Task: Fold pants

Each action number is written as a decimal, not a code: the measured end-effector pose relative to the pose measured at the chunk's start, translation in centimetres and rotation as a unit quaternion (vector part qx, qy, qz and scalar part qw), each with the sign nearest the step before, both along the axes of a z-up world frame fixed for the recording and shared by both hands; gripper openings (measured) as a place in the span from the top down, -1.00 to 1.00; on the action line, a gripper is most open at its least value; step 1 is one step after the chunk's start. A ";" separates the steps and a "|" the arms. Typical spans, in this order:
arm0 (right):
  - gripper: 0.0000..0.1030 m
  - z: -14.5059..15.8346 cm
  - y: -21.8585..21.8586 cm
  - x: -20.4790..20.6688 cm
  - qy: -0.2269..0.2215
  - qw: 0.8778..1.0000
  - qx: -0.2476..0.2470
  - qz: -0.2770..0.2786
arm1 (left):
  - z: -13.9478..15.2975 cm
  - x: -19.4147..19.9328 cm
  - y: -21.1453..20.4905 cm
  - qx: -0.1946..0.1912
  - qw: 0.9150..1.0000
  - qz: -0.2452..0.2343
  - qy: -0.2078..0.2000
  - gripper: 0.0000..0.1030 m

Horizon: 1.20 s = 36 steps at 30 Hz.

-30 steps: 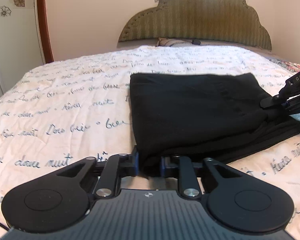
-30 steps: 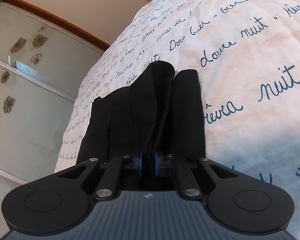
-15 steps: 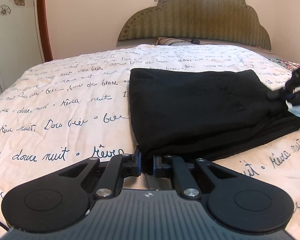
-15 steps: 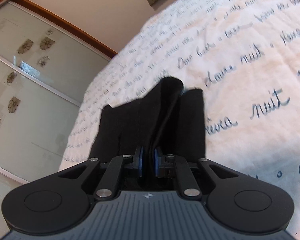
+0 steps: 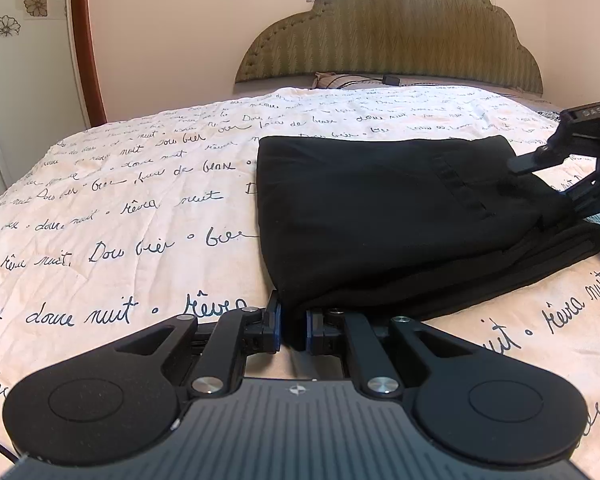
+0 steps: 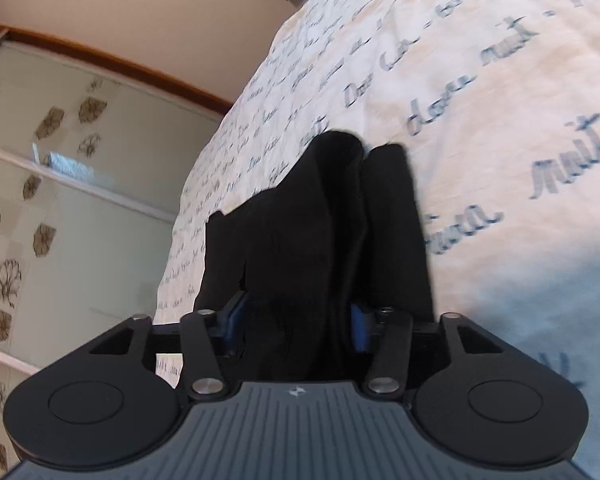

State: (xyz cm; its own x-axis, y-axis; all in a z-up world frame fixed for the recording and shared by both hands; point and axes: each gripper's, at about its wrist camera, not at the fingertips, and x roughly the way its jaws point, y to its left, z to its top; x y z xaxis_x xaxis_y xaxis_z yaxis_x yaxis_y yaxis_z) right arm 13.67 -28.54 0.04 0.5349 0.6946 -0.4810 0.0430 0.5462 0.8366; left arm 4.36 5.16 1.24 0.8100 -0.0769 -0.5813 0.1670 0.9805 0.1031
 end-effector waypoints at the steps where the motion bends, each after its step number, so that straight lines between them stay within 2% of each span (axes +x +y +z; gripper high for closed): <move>1: 0.33 0.2 0.1 0.0 -0.001 1.000 -0.009 0.004 | 0.0 0.0 0.0 0.000 1.000 0.001 0.000 0.79; 2: 0.68 0.4 0.4 0.0 -0.003 0.999 -0.029 0.017 | 0.1 0.0 0.0 0.000 1.000 0.001 0.001 0.79; 5: 0.71 1.3 0.5 -0.6 -0.017 0.998 -0.051 0.026 | 0.4 0.0 0.0 0.000 1.000 0.001 0.008 0.61; 7: 0.75 2.2 0.2 -0.9 -0.030 0.997 -0.060 0.026 | 0.6 -0.1 0.0 -0.003 1.000 0.004 0.013 0.57; 9: 0.75 2.6 -0.3 -0.9 -0.035 0.997 -0.061 0.022 | 0.6 -0.1 -0.1 -0.001 1.000 0.009 0.012 0.42; 11: 0.75 2.5 -0.4 -0.8 -0.028 0.997 -0.070 0.023 | 0.5 -0.1 0.0 0.003 1.000 0.025 0.007 0.09; 12: 0.75 2.2 -0.4 -0.7 -0.023 0.997 -0.074 0.023 | 0.4 -0.1 0.2 -0.001 0.999 0.031 0.006 0.03; 14: 0.76 1.1 -0.1 -0.7 -0.014 0.996 -0.088 0.024 | 0.0 0.0 0.9 -0.024 0.999 0.031 0.007 0.01; 16: 0.76 -0.4 -0.6 -1.1 -0.014 0.998 -0.054 0.005 | 0.0 0.1 1.2 -0.033 0.999 0.028 0.008 0.04; 18: 0.76 -1.0 -1.0 -1.5 -0.016 0.999 -0.031 -0.008 | 0.0 0.1 1.1 -0.032 0.999 0.022 0.007 0.17; 20: 0.66 -1.2 -1.4 -1.9 -0.012 1.000 -0.008 -0.019 | 0.3 -0.1 1.1 -0.034 0.999 0.018 0.007 0.24; 22: 0.58 -0.6 -2.1 -2.5 0.005 0.999 0.003 -0.035 | 0.9 -0.4 1.6 -0.047 0.999 0.015 0.010 0.15; 24: 0.42 0.8 -3.2 -4.1 -0.014 0.998 0.009 -0.061 | 2.0 -0.8 2.5 -0.071 0.997 0.009 0.010 0.10; 25: 0.16 1.4 -3.9 -4.8 -0.027 0.997 0.015 -0.068 | 2.7 -0.9 3.1 -0.088 0.996 0.002 0.007 0.03; 26: -0.28 2.0 -4.5 -5.5 -0.039 0.996 0.019 -0.077 | 3.3 -0.7 3.7 -0.110 0.994 -0.007 0.008 -0.04; 27: -0.49 2.4 -5.1 -6.0 -0.049 0.995 0.014 -0.087 | 3.7 -0.2 4.3 -0.135 0.991 -0.016 0.017 -0.08; 28: -0.69 2.8 -5.7 -6.4 -0.057 0.994 0.004 -0.098 | 3.9 0.6 5.0 -0.166 0.985 -0.021 0.031 -0.15; 30: -0.69 2.7 -6.6 -6.2 -0.050 0.993 -0.004 -0.110 | 3.3 2.9 6.6 -0.244 0.966 -0.025 0.083 -0.21; 32: -0.69 1.8 -7.0 -5.3 -0.026 0.995 0.016 -0.099 | 1.9 4.8 8.0 -0.328 0.933 -0.012 0.147 -0.21; 34: -0.69 1.1 -6.3 -4.5 -0.007 0.997 0.010 -0.078 | 0.5 5.3 9.1 -0.403 0.895 0.002 0.189 -0.20; 35: -0.69 0.9 -5.7 -4.0 -0.001 0.998 0.004 -0.065 | 0.1 5.1 9.4 -0.428 0.881 -0.003 0.200 -0.20; 36: -0.69 0.9 -5.0 -3.6 0.001 0.999 0.000 -0.051 | 0.0 4.7 9.4 -0.443 0.872 -0.016 0.209 -0.20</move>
